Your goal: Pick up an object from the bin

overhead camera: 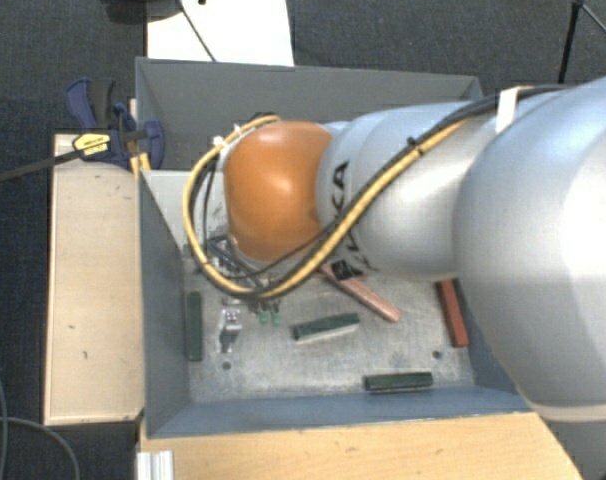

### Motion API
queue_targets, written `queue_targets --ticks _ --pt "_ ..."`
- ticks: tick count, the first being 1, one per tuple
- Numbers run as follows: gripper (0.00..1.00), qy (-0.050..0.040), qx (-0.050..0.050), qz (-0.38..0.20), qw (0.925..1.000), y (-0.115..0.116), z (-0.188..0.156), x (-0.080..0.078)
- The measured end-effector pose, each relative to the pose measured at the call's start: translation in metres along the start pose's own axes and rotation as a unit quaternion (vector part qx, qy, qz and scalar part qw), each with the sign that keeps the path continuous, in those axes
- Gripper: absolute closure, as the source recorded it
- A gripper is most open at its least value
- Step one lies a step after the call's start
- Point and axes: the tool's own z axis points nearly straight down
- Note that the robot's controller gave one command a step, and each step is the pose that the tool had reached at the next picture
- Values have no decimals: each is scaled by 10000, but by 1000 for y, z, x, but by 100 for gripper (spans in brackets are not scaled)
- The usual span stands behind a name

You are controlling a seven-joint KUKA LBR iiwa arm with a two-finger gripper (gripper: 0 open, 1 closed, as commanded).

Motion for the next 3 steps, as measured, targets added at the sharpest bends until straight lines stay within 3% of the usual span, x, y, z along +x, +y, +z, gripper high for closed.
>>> queue_targets --ticks 1,2,3 --pt "0 -3 4 -751 9972 4 7 -2" --pt "0 0 0 -1886 9821 -66 24 -7" --pt "0 -6 11 -2540 9672 -52 22 -19"
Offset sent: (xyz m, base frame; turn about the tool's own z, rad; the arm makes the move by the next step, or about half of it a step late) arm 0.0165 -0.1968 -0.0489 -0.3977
